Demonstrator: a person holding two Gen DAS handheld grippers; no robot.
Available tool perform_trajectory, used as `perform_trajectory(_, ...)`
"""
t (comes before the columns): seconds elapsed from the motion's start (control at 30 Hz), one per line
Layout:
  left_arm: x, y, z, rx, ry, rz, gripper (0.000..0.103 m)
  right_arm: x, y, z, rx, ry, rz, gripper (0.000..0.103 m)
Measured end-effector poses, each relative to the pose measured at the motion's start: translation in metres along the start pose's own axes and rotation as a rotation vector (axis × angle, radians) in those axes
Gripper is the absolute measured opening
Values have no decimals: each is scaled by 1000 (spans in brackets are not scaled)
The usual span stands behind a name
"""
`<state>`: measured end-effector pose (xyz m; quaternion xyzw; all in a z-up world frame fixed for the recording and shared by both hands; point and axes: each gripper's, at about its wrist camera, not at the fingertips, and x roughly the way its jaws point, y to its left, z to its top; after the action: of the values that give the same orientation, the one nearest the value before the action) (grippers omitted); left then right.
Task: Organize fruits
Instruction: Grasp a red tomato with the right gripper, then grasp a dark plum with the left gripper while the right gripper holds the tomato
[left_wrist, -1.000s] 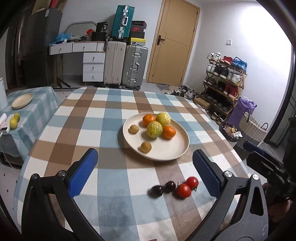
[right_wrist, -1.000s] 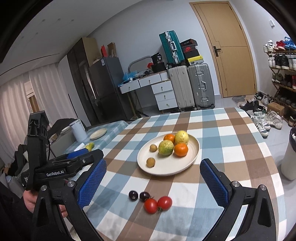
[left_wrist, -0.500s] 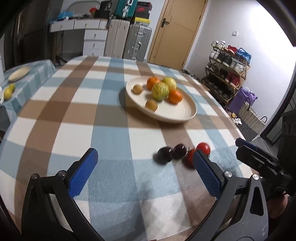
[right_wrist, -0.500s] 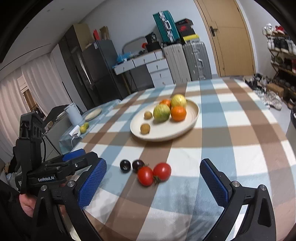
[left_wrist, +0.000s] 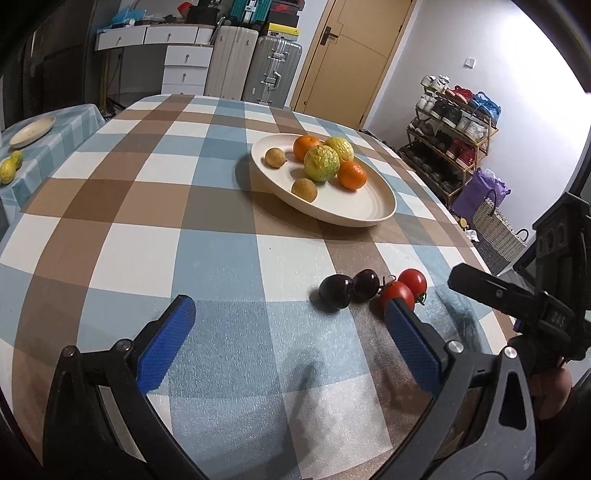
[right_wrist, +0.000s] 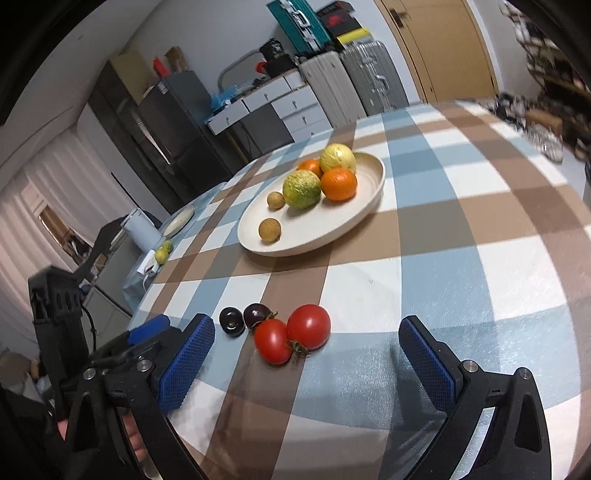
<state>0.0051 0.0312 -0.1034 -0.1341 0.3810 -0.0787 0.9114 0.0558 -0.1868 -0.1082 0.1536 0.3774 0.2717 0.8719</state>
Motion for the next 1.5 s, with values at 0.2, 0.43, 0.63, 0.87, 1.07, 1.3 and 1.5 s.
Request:
perform_trajectory(0.2,5,6,0,-23,13,-11,102,11,-4,2,33,39,18,82)
perform_trajectory(0.43,5,9,1,-37,17,-24,102,21,-1,2,33,65,32,56)
perform_trajectory(0.63,4,10,2,-40,16,-28,102,25,1,3,33,74,39,43)
perform_trajectory(0.87,5,9,1,-46,28,-28,102,25,0,1,26,78,34,28)
perform_trajectory(1.07,5,6,5,-38,27,-24,102,19,-2,0,33,48,51,27)
perform_trajectory(1.3,17,1,12,-15,63,-33,102,6,-8,4,44,-1,85,27)
perform_trajectory(1.5,31,-5,18,13,112,-43,102,1,-11,8,35,-19,107,27)
